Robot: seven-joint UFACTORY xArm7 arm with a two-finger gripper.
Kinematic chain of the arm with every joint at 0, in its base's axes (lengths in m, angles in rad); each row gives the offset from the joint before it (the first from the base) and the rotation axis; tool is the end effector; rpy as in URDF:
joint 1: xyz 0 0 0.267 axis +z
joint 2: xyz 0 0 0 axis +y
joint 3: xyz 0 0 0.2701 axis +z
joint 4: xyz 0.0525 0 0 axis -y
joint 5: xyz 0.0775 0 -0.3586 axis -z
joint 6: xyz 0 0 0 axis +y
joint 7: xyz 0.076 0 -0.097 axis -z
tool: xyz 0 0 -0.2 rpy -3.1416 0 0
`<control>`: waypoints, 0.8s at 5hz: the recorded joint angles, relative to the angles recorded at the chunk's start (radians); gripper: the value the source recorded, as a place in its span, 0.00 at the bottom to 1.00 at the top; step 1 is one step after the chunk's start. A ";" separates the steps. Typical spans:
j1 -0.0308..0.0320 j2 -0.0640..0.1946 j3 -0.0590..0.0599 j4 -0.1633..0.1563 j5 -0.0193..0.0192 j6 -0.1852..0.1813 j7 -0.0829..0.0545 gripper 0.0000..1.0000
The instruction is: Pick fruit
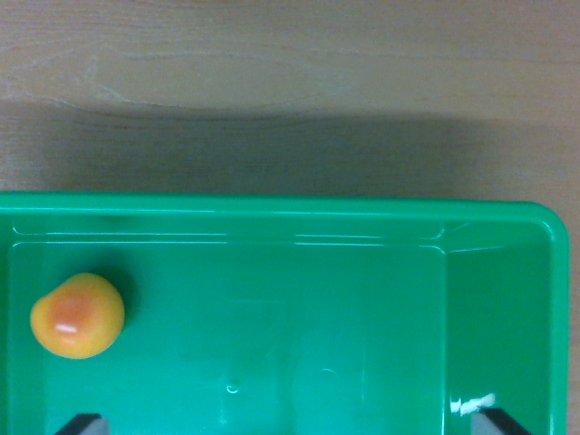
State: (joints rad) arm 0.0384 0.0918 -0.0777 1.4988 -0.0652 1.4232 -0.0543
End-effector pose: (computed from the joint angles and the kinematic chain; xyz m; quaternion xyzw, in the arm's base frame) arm 0.5136 -0.0386 0.2518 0.9992 0.0127 -0.0096 0.0353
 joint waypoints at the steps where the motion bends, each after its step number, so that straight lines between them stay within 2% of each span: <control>1: 0.0000 0.000 0.000 0.000 0.0000 0.000 0.000 0.00; 2: 0.0036 0.009 0.004 -0.017 0.0041 -0.026 -0.011 0.00; 3: 0.0036 0.009 0.004 -0.017 0.0041 -0.026 -0.011 0.00; 4: 0.0077 0.020 0.009 -0.036 0.0090 -0.057 -0.024 0.00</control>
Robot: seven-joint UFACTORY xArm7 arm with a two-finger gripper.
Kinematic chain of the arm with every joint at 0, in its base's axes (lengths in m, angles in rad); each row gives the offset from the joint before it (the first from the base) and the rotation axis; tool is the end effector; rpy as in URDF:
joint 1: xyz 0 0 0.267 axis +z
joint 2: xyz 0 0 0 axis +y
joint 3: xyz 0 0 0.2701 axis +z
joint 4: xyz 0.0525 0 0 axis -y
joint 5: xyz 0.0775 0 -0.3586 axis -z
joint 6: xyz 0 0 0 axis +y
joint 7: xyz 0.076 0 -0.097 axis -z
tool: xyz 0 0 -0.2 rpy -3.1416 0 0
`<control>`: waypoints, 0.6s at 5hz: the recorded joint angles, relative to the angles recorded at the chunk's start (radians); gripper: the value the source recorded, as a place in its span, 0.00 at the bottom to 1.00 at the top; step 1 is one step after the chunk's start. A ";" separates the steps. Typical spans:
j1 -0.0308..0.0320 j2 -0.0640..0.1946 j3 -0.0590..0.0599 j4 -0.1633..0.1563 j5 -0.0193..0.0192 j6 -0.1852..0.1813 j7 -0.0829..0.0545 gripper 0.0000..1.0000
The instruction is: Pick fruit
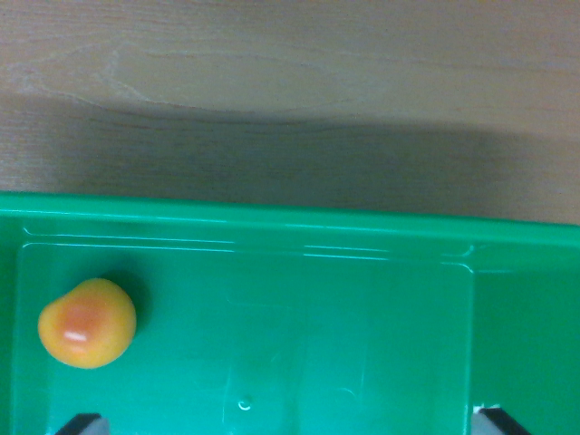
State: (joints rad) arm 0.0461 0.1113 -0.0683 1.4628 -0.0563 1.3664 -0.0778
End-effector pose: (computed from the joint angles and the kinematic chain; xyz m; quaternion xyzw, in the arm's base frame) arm 0.5203 -0.0271 0.2298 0.9989 0.0339 -0.0089 0.0309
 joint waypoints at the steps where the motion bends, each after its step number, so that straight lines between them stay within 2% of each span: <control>1: 0.0000 0.000 0.000 0.000 0.0000 0.000 0.000 0.00; 2: 0.0047 0.012 0.006 -0.022 0.0055 -0.035 -0.014 0.00; 3: 0.0047 0.012 0.006 -0.022 0.0055 -0.035 -0.014 0.00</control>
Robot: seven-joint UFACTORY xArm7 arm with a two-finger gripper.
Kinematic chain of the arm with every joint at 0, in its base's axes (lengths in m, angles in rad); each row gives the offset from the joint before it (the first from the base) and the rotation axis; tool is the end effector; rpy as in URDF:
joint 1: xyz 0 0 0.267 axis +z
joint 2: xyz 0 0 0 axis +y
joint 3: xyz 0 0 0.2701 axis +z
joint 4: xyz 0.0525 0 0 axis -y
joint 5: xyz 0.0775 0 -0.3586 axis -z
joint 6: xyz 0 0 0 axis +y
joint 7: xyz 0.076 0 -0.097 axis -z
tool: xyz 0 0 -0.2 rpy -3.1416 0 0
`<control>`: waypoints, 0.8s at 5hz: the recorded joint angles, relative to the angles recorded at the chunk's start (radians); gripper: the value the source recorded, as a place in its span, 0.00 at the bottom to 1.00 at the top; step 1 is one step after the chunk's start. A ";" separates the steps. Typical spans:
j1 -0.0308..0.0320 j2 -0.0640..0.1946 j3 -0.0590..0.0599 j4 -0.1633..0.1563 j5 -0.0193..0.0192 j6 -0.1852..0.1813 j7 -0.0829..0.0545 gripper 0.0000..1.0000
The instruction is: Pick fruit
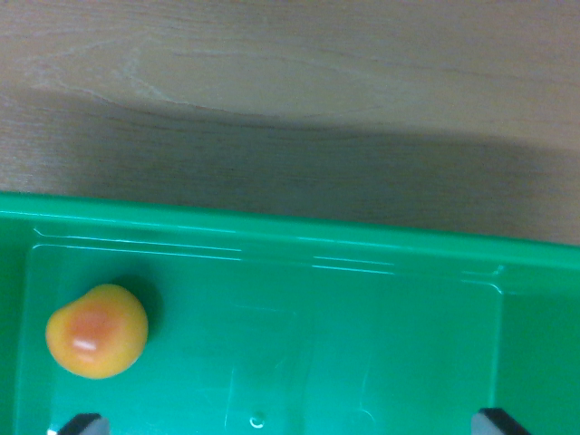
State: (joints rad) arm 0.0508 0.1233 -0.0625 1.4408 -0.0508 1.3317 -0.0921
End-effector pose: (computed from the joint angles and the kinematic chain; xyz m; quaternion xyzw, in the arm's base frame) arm 0.5236 -0.0200 0.2163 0.9985 0.0466 -0.0085 0.0281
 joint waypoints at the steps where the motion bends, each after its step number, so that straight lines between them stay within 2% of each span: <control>1: 0.0052 0.013 0.006 -0.024 0.0061 -0.038 -0.016 0.00; 2: 0.0052 0.013 0.006 -0.024 0.0061 -0.038 -0.016 0.00; 3: 0.0106 0.027 0.013 -0.049 0.0122 -0.078 -0.032 0.00; 4: 0.0106 0.027 0.013 -0.049 0.0122 -0.078 -0.032 0.00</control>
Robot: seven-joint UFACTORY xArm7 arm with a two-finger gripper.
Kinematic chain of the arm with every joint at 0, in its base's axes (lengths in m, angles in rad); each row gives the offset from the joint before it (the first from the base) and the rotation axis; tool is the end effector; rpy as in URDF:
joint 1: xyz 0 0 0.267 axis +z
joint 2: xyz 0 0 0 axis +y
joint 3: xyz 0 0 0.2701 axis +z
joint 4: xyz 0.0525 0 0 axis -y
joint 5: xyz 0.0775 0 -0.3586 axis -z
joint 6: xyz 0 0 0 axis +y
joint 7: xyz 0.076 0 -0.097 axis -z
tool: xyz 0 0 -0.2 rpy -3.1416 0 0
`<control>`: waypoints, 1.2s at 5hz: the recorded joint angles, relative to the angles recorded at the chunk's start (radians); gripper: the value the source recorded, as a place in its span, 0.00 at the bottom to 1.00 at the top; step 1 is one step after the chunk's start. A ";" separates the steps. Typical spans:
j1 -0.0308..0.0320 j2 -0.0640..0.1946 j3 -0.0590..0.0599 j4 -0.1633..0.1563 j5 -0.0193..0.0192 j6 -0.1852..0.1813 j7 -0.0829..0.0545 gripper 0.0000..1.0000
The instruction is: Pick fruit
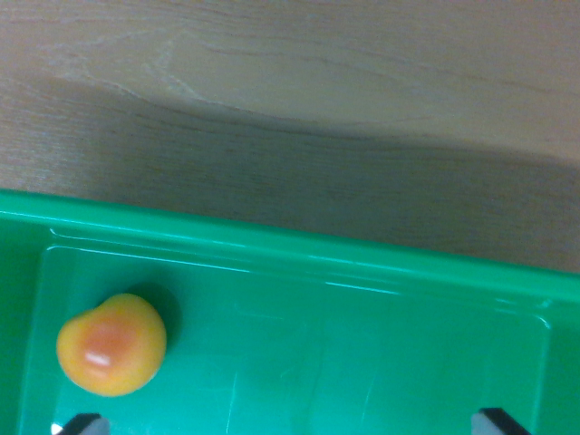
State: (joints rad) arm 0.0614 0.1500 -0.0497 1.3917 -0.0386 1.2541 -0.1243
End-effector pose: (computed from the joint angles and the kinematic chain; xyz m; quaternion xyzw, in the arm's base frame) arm 0.5292 -0.0041 0.1861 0.9970 0.0743 -0.0074 0.0216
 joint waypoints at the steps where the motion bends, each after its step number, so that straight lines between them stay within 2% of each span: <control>1: 0.0059 0.015 0.007 -0.028 0.0069 -0.044 -0.018 0.00; 2: 0.0059 0.015 0.007 -0.028 0.0069 -0.044 -0.018 0.00; 3: 0.0121 0.031 0.015 -0.056 0.0140 -0.089 -0.037 0.00; 4: 0.0121 0.031 0.015 -0.056 0.0140 -0.089 -0.037 0.00; 5: 0.0184 0.047 0.022 -0.086 0.0214 -0.135 -0.056 0.00; 6: 0.0184 0.047 0.022 -0.086 0.0214 -0.135 -0.056 0.00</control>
State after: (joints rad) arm 0.0798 0.1966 -0.0274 1.3059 -0.0172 1.1188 -0.1803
